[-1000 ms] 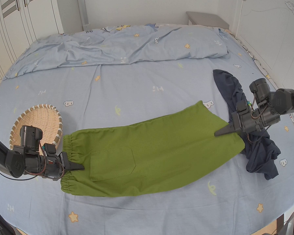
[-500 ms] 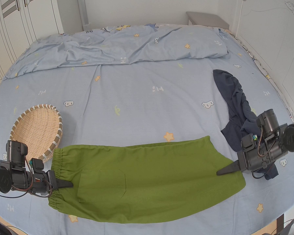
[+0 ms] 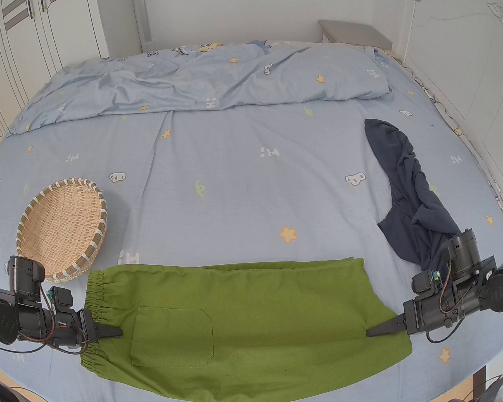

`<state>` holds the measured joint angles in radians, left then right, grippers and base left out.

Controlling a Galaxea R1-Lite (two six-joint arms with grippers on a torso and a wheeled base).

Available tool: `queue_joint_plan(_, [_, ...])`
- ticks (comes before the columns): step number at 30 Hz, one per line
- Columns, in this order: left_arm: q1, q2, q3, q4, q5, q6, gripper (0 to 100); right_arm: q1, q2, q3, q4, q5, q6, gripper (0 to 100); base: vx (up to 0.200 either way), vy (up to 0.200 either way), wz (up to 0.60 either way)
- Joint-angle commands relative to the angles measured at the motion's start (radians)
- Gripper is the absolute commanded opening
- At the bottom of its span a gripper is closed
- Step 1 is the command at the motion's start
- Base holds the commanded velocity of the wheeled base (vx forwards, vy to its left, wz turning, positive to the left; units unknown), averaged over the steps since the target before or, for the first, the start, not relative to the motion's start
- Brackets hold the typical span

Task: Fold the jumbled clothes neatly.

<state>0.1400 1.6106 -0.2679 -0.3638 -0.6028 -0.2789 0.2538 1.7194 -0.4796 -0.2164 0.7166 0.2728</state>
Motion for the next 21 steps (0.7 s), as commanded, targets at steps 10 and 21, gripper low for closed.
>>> queue_joint_plan(10, [0.004, 0.005, -0.007, -0.001, 0.001, 0.000, 0, -0.005, 0.055, 0.062, -0.153, 0.001, 0.013, 0, 0.000, 0.000, 0.00])
queue_joint_plan(21, [0.052, 0.006, -0.014, -0.003, 0.000, 0.029, 0, -0.028, 0.086, 0.078, -0.233, -0.002, 0.020, 100, 0.000, 0.000, 0.00])
